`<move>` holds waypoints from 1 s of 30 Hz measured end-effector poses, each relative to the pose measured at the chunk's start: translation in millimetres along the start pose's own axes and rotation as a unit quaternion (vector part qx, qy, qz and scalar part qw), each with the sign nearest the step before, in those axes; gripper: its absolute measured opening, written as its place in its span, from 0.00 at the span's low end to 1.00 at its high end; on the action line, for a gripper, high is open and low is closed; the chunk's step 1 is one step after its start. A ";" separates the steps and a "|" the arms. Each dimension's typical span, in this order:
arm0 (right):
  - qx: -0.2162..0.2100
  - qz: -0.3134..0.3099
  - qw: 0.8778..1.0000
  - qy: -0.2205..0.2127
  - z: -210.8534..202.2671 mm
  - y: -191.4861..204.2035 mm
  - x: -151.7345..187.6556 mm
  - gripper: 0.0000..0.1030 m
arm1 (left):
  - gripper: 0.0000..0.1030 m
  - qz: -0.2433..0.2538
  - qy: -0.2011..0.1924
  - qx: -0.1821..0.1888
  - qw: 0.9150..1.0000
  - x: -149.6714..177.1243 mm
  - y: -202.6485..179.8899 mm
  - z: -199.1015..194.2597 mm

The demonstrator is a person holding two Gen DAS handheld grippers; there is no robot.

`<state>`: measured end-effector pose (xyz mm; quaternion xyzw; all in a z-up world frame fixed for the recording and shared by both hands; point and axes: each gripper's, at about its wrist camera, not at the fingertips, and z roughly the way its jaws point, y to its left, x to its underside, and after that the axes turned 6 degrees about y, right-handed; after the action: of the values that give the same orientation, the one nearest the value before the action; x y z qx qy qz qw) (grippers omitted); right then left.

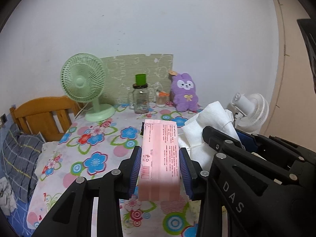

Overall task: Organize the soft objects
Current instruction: 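Lift and carry the pink packet and white tissue pack toward the cartoon box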

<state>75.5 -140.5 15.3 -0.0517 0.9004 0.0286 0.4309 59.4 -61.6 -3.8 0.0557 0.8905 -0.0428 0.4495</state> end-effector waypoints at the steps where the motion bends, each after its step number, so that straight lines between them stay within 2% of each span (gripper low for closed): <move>1: 0.004 0.002 1.000 0.000 -0.4 -3.9 -0.3 0.22 | 0.38 0.001 0.000 0.002 1.000 -0.6 -1.4 0.8; 9: 0.017 0.025 1.000 -0.004 -4.0 -33.6 1.1 0.22 | 0.38 0.025 0.001 0.018 1.000 -4.9 -31.0 6.7; 30: 0.061 0.056 0.997 -0.009 -1.9 -100.7 1.0 0.22 | 0.38 0.037 0.004 0.063 0.997 -13.3 -89.1 33.7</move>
<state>85.3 -240.7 15.1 0.0256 0.8981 -0.0014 0.4391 81.8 -154.8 -10.7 0.1175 0.8852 -0.0820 0.4425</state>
